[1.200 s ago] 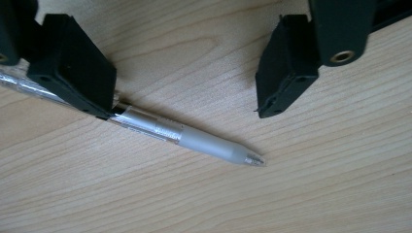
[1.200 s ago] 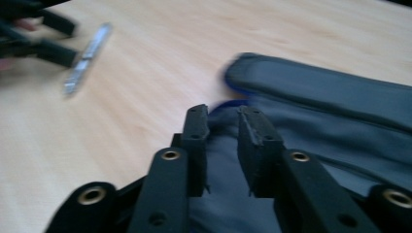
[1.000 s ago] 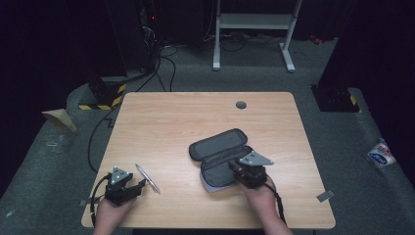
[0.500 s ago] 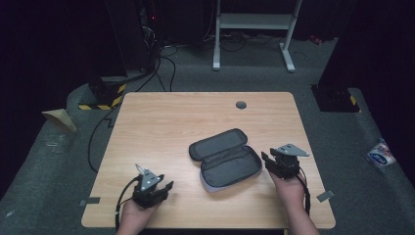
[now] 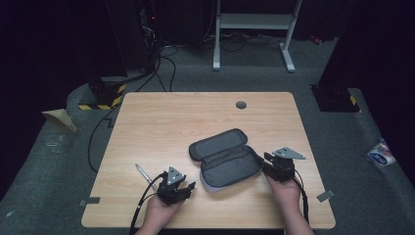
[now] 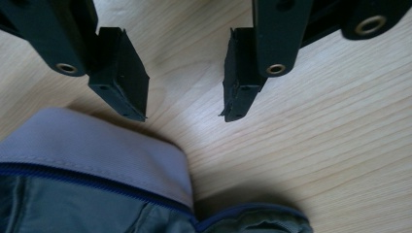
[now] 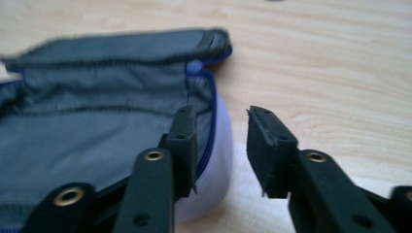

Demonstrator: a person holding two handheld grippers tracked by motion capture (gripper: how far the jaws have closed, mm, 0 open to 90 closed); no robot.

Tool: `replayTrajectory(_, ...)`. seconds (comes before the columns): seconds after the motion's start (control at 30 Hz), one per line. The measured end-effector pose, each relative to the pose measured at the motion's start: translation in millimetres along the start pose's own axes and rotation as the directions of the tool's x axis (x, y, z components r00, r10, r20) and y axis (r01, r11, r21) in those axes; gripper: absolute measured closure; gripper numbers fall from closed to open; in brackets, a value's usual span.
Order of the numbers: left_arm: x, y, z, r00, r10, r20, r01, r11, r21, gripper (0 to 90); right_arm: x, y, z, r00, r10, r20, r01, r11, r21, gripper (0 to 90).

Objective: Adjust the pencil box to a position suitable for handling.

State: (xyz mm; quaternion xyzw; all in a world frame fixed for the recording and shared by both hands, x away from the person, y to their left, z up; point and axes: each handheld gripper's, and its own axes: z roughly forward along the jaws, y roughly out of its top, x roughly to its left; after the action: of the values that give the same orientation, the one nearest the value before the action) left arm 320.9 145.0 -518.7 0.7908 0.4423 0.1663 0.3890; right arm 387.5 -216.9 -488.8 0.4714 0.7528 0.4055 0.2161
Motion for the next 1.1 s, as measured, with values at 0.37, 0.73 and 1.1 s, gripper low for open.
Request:
replayTrajectory(0.37, -3.6, 4.3, 0.1, 0.9999, 0.015, -0.006, -0.015, 0.9999, -0.006, 54.4, 20.1, -15.6, -3.6, 0.9994, -0.015, -0.032, 0.015, 1.000, -0.001, 75.4)
replayTrajectory(0.73, 17.9, -0.6, -17.8, 0.9977, -0.014, -0.066, 0.014, 0.9999, 0.001, 53.7, 53.4, -23.2, -5.7, 0.9952, -0.034, -0.092, 0.032, 0.999, -0.032, 71.8)
replayTrajectory(1.1, 30.5, -3.5, -29.7, 0.9944, -0.005, -0.106, 0.006, 0.9999, 0.010, 54.7, 83.3, -23.9, -1.8, 0.9888, -0.058, -0.138, 0.053, 0.998, -0.036, 65.8)
